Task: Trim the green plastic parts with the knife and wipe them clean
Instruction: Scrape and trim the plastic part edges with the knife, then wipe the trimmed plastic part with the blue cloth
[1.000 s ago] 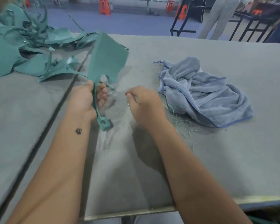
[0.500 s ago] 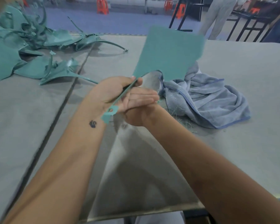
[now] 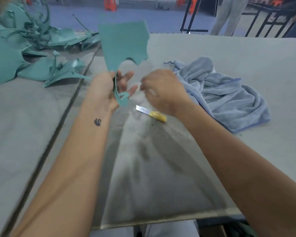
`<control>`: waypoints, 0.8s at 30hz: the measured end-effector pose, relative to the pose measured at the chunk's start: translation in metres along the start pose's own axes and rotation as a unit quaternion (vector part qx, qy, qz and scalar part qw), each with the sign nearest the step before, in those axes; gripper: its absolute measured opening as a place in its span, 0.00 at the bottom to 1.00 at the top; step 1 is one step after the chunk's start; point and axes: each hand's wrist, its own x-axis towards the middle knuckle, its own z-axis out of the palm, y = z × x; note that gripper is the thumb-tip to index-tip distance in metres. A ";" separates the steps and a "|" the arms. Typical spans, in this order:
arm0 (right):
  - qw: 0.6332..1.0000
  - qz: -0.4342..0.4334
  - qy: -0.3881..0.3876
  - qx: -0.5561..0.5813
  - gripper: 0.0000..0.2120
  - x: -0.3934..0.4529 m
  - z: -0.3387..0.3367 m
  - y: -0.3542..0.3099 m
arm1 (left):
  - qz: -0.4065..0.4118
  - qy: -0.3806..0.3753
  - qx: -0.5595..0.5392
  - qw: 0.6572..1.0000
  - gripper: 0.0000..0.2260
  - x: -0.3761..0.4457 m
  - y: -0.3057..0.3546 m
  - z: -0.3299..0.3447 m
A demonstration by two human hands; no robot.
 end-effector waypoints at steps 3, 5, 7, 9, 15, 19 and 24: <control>0.977 0.197 0.076 0.021 0.15 0.010 -0.006 0.048 | 0.011 0.030 -0.021 0.999 0.16 0.003 -0.029 -0.007; 0.941 0.319 0.115 0.008 0.20 0.014 -0.006 0.076 | 0.037 0.048 -0.011 0.998 0.15 0.007 -0.048 -0.009; 0.898 0.423 0.106 0.054 0.32 0.014 -0.004 0.097 | 0.066 0.053 0.017 0.996 0.15 0.012 -0.059 -0.010; 0.862 0.492 0.028 0.118 0.40 0.008 0.002 0.115 | 0.083 0.038 0.036 0.995 0.14 0.017 -0.064 -0.012; 0.861 0.504 -0.002 0.070 0.12 -0.012 0.013 0.136 | 0.072 0.034 0.061 0.995 0.14 0.024 -0.064 -0.015; 0.850 0.467 0.174 0.170 0.09 -0.019 -0.007 0.136 | 0.067 0.045 0.063 0.995 0.15 0.025 -0.065 -0.015; 0.760 0.432 0.418 0.248 0.10 -0.024 -0.036 0.105 | 0.083 0.052 0.040 0.994 0.14 0.021 -0.067 -0.017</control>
